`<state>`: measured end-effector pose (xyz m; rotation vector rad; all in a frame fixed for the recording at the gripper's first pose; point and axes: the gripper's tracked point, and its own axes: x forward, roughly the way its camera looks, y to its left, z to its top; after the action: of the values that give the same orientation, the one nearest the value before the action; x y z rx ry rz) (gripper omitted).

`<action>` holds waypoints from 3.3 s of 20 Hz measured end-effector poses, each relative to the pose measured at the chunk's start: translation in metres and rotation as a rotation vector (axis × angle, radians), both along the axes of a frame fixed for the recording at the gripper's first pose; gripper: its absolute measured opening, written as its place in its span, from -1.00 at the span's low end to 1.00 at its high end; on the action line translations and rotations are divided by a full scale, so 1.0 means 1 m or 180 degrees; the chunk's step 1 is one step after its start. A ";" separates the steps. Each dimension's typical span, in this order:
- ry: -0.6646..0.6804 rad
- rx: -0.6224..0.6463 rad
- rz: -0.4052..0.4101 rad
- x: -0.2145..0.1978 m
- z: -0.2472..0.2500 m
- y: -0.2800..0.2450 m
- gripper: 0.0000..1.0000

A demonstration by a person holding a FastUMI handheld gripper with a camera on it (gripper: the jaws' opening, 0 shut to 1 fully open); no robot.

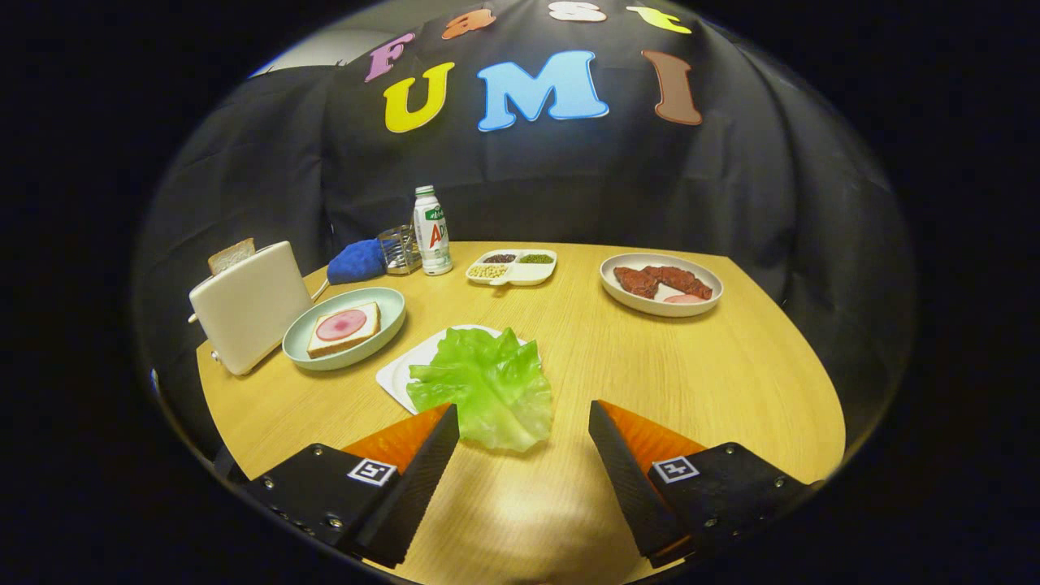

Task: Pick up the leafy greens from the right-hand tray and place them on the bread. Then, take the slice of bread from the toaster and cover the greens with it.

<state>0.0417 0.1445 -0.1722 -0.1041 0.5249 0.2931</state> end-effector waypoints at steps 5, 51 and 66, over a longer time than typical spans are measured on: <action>0.0210 -0.0148 0.0136 0.004 -0.011 0.009 0.76; -0.0341 0.0142 0.0484 -0.010 0.087 0.116 -0.90; -0.0115 0.0266 0.0639 0.025 0.038 0.219 -0.91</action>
<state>0.0664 0.3634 -0.1347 -0.0809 0.4662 0.5078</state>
